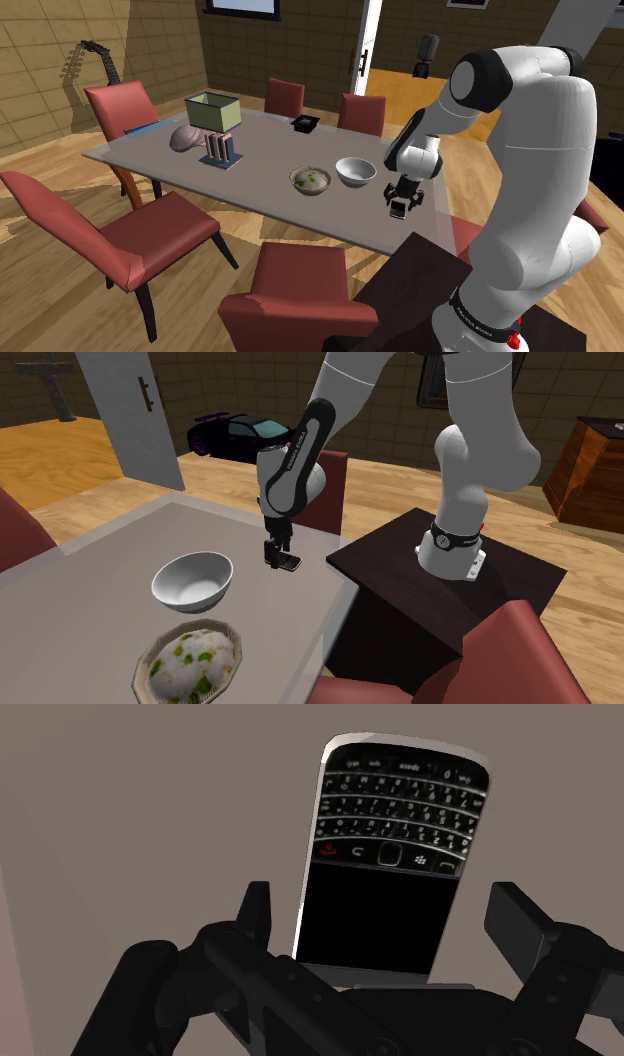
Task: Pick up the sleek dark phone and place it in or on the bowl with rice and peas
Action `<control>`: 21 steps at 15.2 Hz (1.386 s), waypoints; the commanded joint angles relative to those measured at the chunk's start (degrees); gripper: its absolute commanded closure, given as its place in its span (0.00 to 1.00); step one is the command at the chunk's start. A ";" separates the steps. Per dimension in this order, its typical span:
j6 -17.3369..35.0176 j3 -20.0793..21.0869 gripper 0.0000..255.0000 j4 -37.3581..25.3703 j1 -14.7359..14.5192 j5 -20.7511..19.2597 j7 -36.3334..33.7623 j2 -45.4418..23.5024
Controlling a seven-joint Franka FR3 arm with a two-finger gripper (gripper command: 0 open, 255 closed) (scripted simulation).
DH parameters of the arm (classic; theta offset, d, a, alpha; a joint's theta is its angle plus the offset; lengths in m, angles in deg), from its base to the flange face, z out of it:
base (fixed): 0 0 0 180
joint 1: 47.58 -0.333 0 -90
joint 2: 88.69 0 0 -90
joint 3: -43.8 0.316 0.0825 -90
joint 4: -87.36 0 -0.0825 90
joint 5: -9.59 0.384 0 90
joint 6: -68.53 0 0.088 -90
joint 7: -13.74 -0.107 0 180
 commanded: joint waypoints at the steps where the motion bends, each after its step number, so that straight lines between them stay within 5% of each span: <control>1: 0.46 0.39 0.00 -0.14 0.33 0.49 0.42 -0.59; 7: 0.45 0.39 0.00 -0.14 0.32 0.48 0.41 -0.59; 8: 0.45 0.39 1.00 -0.14 0.32 0.48 0.41 -0.59; 21: -1.84 -1.70 1.00 0.72 -1.25 -2.07 -1.62 2.66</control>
